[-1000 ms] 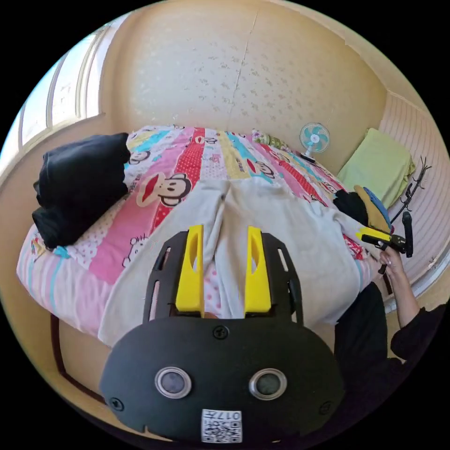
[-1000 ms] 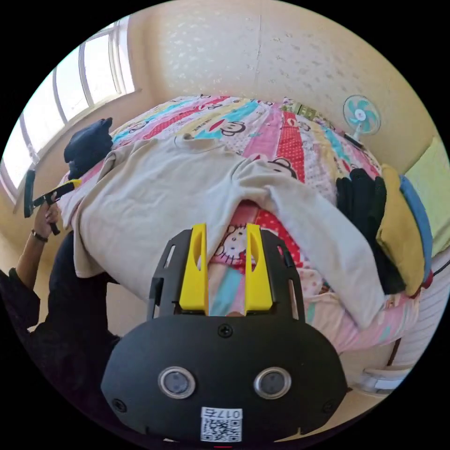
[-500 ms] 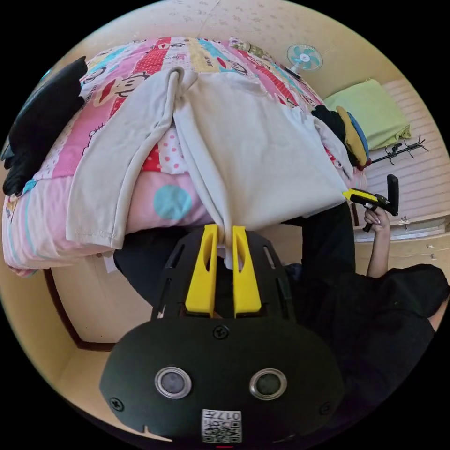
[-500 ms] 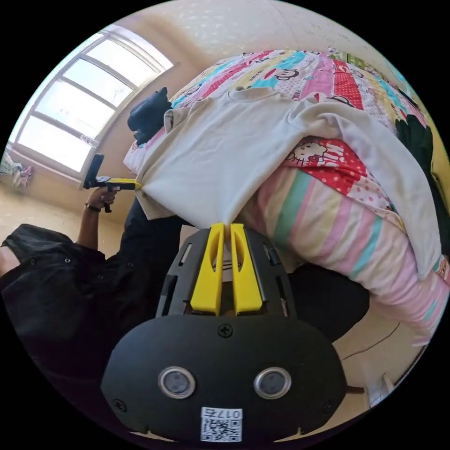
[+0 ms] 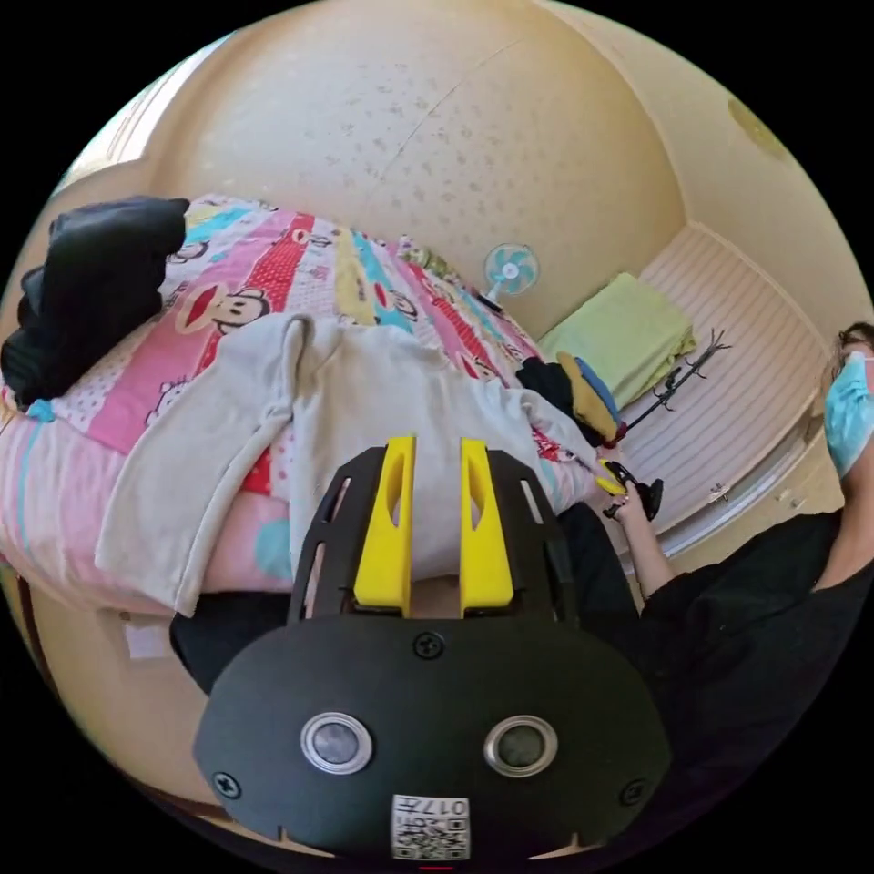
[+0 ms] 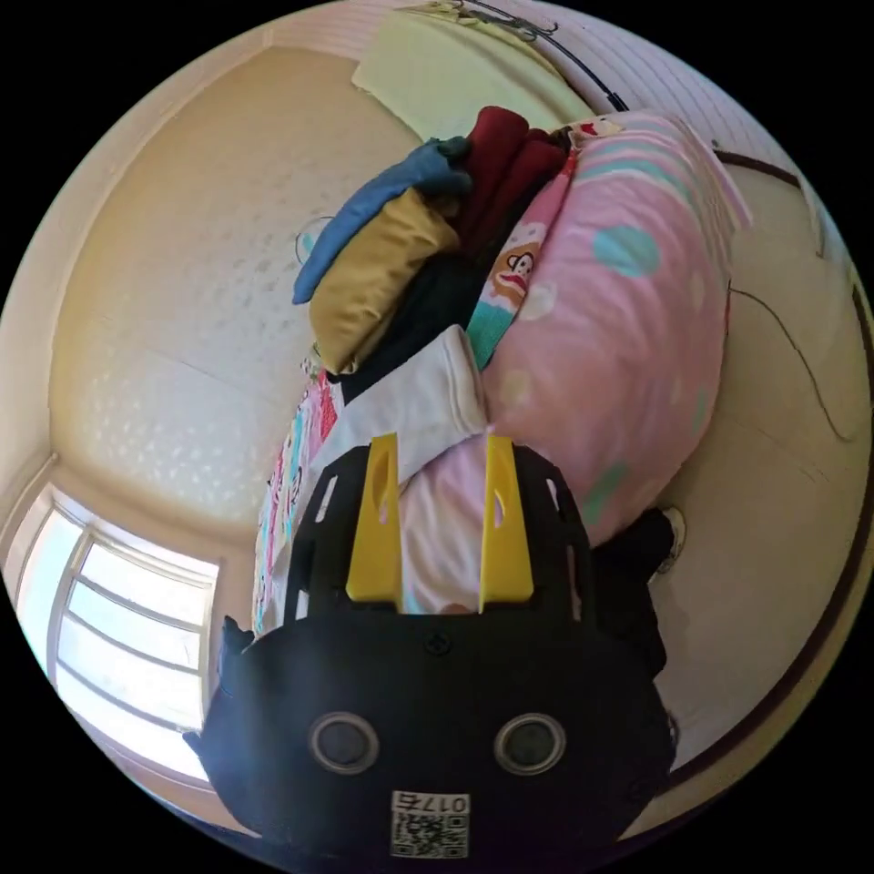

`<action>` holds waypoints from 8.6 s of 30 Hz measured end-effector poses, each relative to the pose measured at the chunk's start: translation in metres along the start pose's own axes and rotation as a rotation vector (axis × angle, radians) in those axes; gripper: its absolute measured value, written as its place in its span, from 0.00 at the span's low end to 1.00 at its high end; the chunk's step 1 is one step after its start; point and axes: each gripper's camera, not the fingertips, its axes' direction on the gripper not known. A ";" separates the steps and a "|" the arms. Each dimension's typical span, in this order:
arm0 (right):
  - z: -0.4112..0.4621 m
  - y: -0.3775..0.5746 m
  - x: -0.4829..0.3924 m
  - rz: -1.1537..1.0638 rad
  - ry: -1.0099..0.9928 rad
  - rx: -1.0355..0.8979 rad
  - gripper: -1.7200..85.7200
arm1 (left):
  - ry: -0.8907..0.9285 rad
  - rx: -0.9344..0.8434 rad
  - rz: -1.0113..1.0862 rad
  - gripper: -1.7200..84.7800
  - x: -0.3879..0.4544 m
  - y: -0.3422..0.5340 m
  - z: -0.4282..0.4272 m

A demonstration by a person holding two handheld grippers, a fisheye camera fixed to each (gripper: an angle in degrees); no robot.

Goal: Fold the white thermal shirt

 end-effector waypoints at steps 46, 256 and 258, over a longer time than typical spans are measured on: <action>0.225 0.383 -0.434 -1.127 0.413 -0.441 0.09 | -0.096 0.682 -0.855 0.22 -0.233 0.109 -0.305; 0.071 0.306 -0.364 -0.932 0.018 -0.302 0.02 | -0.123 0.090 -0.278 0.08 -0.020 0.003 -0.006; 0.041 0.266 -0.342 -0.809 -0.021 -0.185 0.03 | -0.167 0.046 -0.013 0.08 0.044 -0.029 0.026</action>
